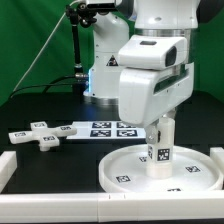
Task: Assemble round table
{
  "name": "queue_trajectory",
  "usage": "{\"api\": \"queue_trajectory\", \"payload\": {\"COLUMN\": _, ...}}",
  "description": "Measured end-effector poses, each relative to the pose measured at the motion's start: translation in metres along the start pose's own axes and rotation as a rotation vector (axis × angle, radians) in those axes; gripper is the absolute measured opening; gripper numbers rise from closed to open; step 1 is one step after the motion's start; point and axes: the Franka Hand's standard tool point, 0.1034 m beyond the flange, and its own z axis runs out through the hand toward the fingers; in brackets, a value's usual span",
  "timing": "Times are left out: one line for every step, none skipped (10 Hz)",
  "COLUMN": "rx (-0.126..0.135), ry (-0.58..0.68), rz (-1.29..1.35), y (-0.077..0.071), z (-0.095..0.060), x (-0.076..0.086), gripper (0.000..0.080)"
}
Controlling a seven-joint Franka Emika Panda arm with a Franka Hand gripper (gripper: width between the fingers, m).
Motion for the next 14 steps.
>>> {"api": "queue_trajectory", "payload": {"rx": 0.001, "ry": 0.001, "rz": 0.055, "y": -0.0001, "z": 0.0001, "x": 0.0001, "gripper": 0.0409}}
{"api": "queue_trajectory", "payload": {"rx": 0.002, "ry": 0.002, "rz": 0.13, "y": -0.0001, "z": 0.0001, "x": 0.0002, "gripper": 0.0409}}
{"api": "queue_trajectory", "payload": {"rx": 0.003, "ry": 0.002, "rz": 0.164, "y": -0.0002, "z": 0.0002, "x": 0.0003, "gripper": 0.0409}}
{"api": "queue_trajectory", "payload": {"rx": 0.004, "ry": 0.003, "rz": 0.253, "y": -0.0002, "z": 0.0001, "x": 0.0004, "gripper": 0.0409}}
{"api": "queue_trajectory", "payload": {"rx": 0.005, "ry": 0.003, "rz": 0.324, "y": -0.0003, "z": 0.0002, "x": 0.0004, "gripper": 0.0409}}
{"api": "queue_trajectory", "payload": {"rx": 0.01, "ry": 0.01, "rz": 0.431, "y": -0.0005, "z": 0.0003, "x": 0.0, "gripper": 0.0409}}
{"api": "queue_trajectory", "payload": {"rx": 0.012, "ry": 0.014, "rz": 0.535, "y": -0.0008, "z": 0.0005, "x": -0.0003, "gripper": 0.0409}}
{"api": "queue_trajectory", "payload": {"rx": 0.012, "ry": 0.014, "rz": 0.629, "y": -0.0012, "z": 0.0006, "x": 0.0, "gripper": 0.0409}}
{"api": "queue_trajectory", "payload": {"rx": 0.011, "ry": 0.019, "rz": 0.698, "y": -0.0007, "z": 0.0003, "x": 0.0008, "gripper": 0.0409}}
{"api": "queue_trajectory", "payload": {"rx": 0.017, "ry": 0.021, "rz": 0.776, "y": -0.0004, "z": 0.0003, "x": 0.0006, "gripper": 0.0409}}
{"api": "queue_trajectory", "payload": {"rx": 0.018, "ry": 0.021, "rz": 0.83, "y": -0.0003, "z": 0.0003, "x": 0.0006, "gripper": 0.0409}}
{"api": "queue_trajectory", "payload": {"rx": 0.022, "ry": 0.022, "rz": 0.894, "y": -0.0001, "z": 0.0003, "x": 0.0004, "gripper": 0.0409}}
{"api": "queue_trajectory", "payload": {"rx": 0.028, "ry": 0.024, "rz": 0.944, "y": 0.0001, "z": 0.0003, "x": 0.0002, "gripper": 0.0409}}
{"api": "queue_trajectory", "payload": {"rx": 0.036, "ry": 0.025, "rz": 1.026, "y": 0.0004, "z": 0.0003, "x": -0.0001, "gripper": 0.0409}}
